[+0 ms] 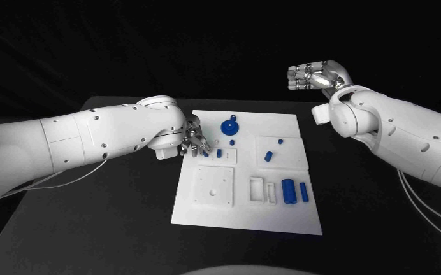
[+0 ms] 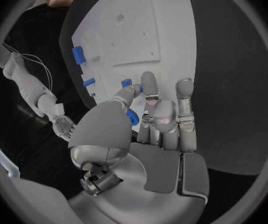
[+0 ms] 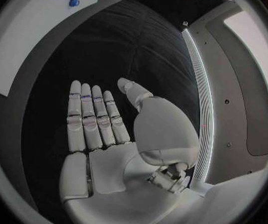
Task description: Assemble the parts on the task board
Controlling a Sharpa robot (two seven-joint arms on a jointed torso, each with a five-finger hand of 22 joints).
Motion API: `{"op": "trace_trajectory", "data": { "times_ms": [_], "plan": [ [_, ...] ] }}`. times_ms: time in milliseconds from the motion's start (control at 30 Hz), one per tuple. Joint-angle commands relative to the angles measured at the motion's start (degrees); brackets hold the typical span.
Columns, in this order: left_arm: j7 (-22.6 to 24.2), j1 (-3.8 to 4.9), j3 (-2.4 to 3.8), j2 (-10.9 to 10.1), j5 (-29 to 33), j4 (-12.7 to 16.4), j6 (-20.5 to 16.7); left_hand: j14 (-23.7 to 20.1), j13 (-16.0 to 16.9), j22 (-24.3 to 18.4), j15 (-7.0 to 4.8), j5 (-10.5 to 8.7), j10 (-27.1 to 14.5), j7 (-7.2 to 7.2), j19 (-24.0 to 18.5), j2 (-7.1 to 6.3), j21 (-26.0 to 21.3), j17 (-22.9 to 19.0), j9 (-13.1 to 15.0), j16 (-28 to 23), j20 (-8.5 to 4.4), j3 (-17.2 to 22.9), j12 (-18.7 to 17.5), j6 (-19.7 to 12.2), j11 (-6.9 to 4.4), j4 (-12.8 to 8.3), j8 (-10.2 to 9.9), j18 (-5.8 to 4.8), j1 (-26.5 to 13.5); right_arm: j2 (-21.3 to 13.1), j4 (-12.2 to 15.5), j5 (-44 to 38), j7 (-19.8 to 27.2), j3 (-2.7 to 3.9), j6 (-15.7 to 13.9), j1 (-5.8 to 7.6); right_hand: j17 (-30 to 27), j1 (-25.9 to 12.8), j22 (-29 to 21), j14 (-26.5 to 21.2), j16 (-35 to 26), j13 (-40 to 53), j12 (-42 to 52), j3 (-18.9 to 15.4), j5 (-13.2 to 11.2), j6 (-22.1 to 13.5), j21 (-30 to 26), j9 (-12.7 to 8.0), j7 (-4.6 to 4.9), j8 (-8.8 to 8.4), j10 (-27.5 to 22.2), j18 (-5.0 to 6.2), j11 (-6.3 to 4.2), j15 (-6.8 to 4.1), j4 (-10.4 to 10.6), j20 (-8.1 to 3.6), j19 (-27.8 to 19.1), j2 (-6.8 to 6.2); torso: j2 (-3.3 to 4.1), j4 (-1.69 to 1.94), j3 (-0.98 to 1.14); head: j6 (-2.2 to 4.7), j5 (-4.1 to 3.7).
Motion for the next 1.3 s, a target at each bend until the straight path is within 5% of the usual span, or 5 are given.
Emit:
{"op": "trace_trajectory", "data": {
  "times_ms": [33, 600, 767, 1000, 1300],
  "plan": [
    [-0.6, -0.31, -0.31, 0.59, -0.1, -0.26, 1.67, 0.43, -0.06, 1.11, -0.19, 0.24, 2.34, -3.42, 0.36, 0.38, 0.3, 0.28, -0.01, -0.14, 0.07, 6.24, 0.17, 3.66, -0.67, -6.28, 0.14, 0.36, 0.27, 0.09, 0.0, -0.05, 0.3, 0.03, 0.94, -0.04, -0.08, 0.05, -0.06, -0.36, -0.19, -0.08, -0.26, -0.11, 0.27, -0.18, -0.24, 0.04, 0.04, -0.01, -0.29, 0.57, -0.13, 0.14, -0.08, 0.04, -0.34, 0.52, 0.02, -0.04, 0.04, -0.07, 0.05],
    [-1.23, -0.82, -0.56, 1.54, -0.01, -1.06, 2.99, 0.4, -0.09, 1.09, -0.18, -0.21, 2.34, -3.39, 0.34, 0.48, 0.28, 0.39, -0.17, -0.27, 0.08, 6.2, 0.18, 3.58, -0.62, -6.26, 0.09, 0.38, 0.14, 0.06, 0.08, -0.02, 0.31, 0.03, 0.97, -0.17, -0.08, 0.05, -0.06, -0.36, -0.19, -0.08, -0.26, -0.11, 0.27, -0.18, -0.24, 0.04, 0.04, -0.01, -0.29, 0.57, -0.13, 0.14, -0.08, 0.04, -0.34, 0.52, 0.0, 0.02, 0.05, -0.24, -0.14],
    [-1.35, -0.86, -0.59, 1.58, 0.0, -1.4, 2.67, 0.19, -0.14, 1.04, -0.11, -1.76, 2.36, -3.19, 0.24, 0.27, -0.03, 0.02, -3.52, -0.61, 0.21, 5.24, -0.04, 3.18, -0.34, -5.15, 0.07, 0.39, 0.24, -0.01, 0.14, 0.0, 0.3, 0.03, 0.94, -0.2, -0.09, -0.06, -0.06, -0.45, -0.19, -0.08, -0.28, -0.11, 0.35, -0.32, -0.26, 0.04, 0.07, -0.01, -0.38, 0.56, -0.09, 0.18, -0.1, 0.07, -0.41, 0.49, -0.02, 0.02, 0.01, -0.23, -0.18],
    [-1.19, -0.89, -0.6, 1.28, -0.27, -1.37, 1.3, -0.18, 0.37, 0.87, -0.32, -8.86, 2.27, -4.03, 0.43, -2.26, -0.88, -1.49, -7.22, -1.52, 0.06, 0.22, -0.48, 3.05, -0.53, -0.4, 0.02, -0.08, -1.62, -0.08, 0.17, 0.02, 0.3, 0.03, 0.86, -0.22, -0.09, -0.05, -0.07, -0.55, -0.2, -0.08, -0.28, -0.27, 0.36, -0.65, -0.29, 0.02, 0.1, -0.04, -0.47, 0.53, -0.06, 0.21, -0.09, 0.1, -0.51, 0.46, -0.01, -0.01, -0.01, -0.05, -0.23],
    [-0.9, -0.9, -0.57, 0.77, -0.95, -1.21, 0.19, -0.42, 2.46, 1.0, -0.45, -17.01, 2.26, -3.89, 0.89, -6.62, -2.02, -2.5, -10.25, -2.02, -0.17, -3.19, -1.52, 4.51, -0.44, 9.63, 0.11, -0.47, -1.38, -0.15, 0.13, 0.06, 0.32, 0.03, 0.76, -0.26, -0.1, 0.04, -0.08, -0.84, -0.21, -0.08, -0.27, -0.53, 0.38, -1.18, -0.37, 0.0, 0.18, -0.05, -0.67, 0.5, 0.02, 0.31, -0.12, 0.2, -0.79, 0.44, -0.01, 0.02, -0.05, 0.11, -0.38]
  ]
}}
